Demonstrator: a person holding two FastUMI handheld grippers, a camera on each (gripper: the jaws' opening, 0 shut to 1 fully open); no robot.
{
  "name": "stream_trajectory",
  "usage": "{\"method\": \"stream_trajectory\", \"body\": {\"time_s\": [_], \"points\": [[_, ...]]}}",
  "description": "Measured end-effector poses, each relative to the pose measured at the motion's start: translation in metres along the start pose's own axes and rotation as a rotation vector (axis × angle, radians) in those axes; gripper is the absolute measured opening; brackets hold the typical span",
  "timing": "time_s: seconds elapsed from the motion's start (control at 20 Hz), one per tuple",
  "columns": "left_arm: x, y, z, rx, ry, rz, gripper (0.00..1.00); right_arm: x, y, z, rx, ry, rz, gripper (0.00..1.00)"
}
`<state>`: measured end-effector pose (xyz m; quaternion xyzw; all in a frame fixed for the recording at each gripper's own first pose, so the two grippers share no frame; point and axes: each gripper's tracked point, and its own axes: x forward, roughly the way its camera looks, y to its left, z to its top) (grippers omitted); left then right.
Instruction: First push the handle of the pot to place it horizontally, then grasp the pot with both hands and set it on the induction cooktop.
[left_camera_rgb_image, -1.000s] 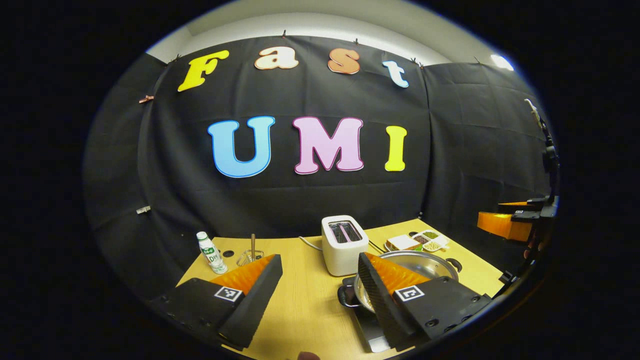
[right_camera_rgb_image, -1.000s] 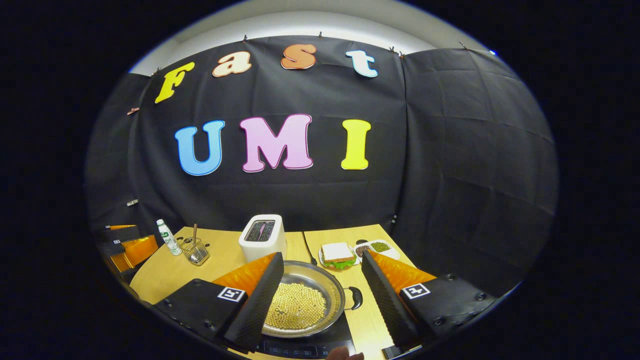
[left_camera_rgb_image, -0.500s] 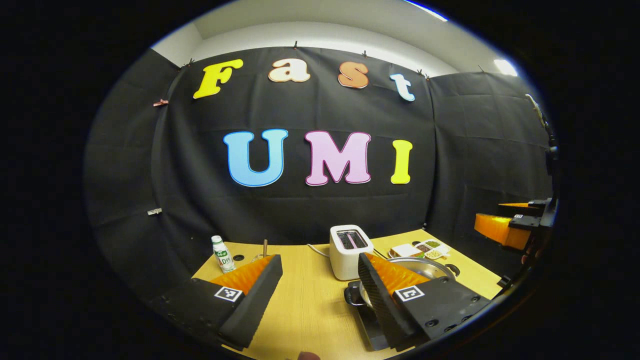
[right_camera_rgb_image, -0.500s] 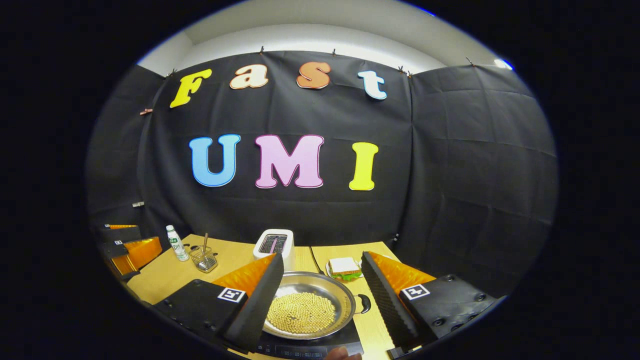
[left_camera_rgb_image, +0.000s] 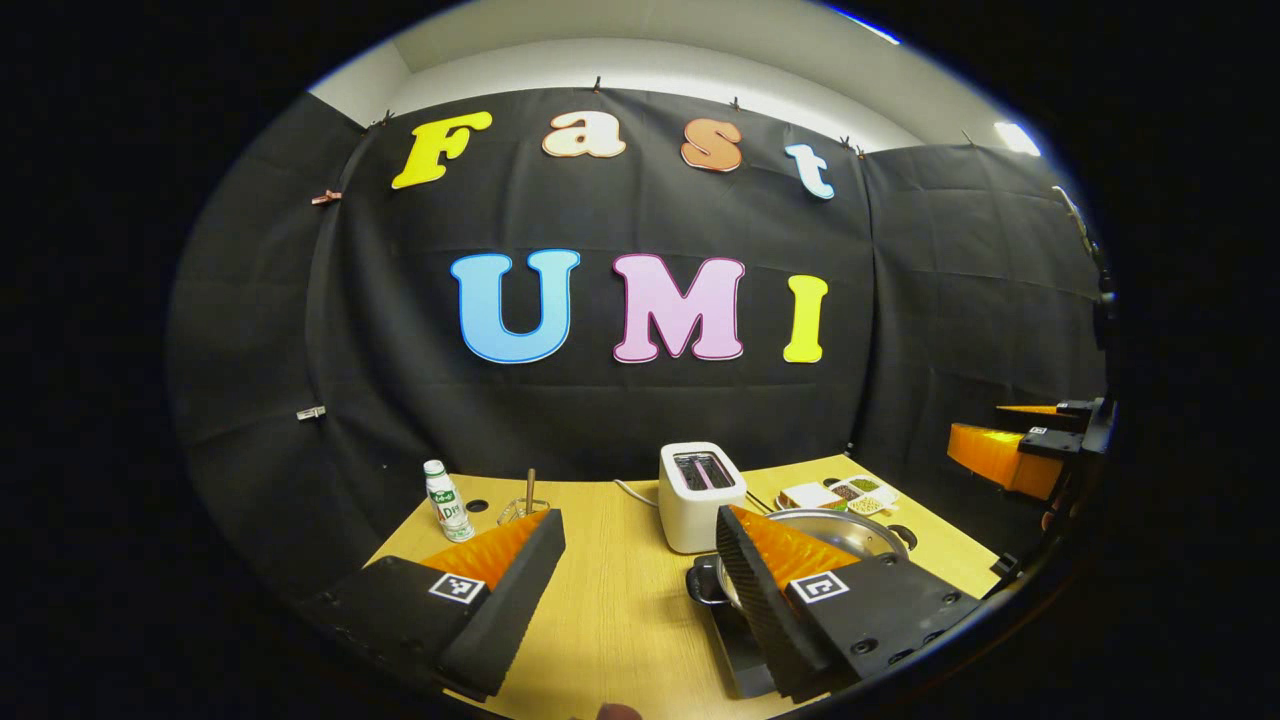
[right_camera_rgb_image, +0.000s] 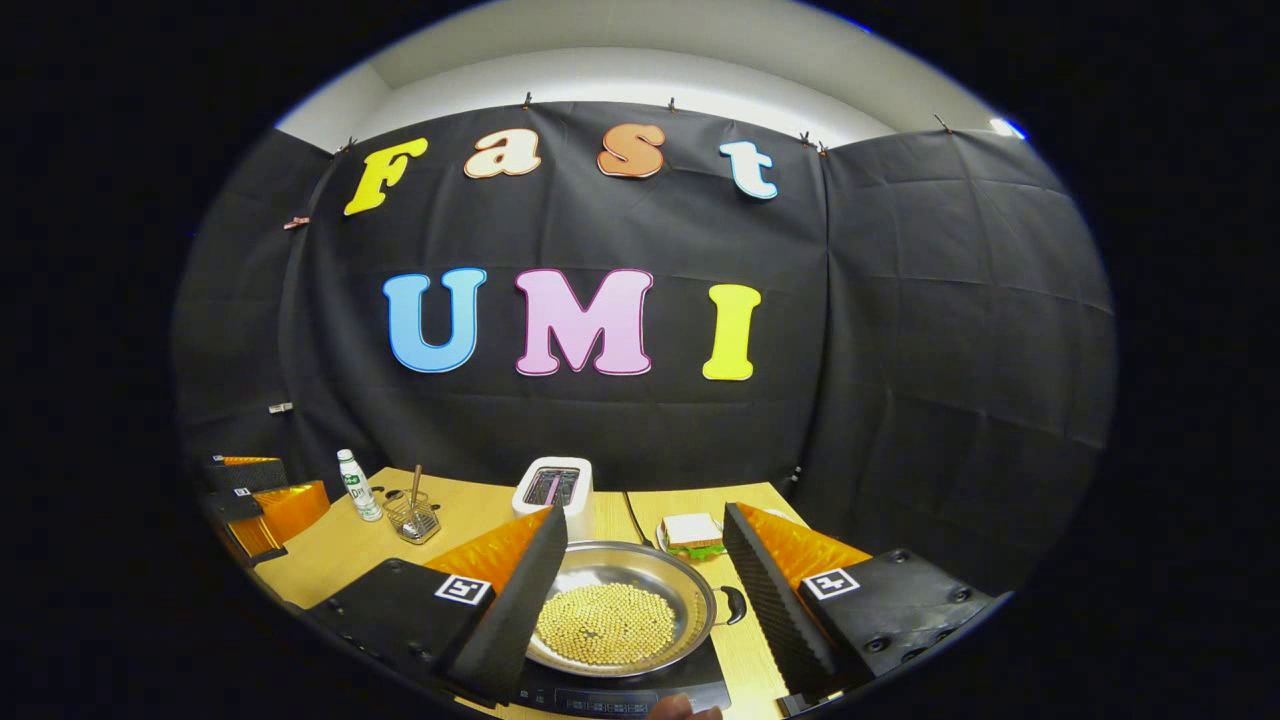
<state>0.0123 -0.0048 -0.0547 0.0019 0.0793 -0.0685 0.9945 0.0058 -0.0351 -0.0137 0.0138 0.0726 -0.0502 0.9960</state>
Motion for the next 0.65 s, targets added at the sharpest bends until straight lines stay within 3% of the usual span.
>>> {"method": "stream_trajectory", "body": {"time_s": [0.65], "points": [[0.0005,-0.0005,-0.0039,0.012,0.015,0.017,0.95,0.0026,0.0046,-0.0037,-0.017,0.015,0.022,0.97]]}}
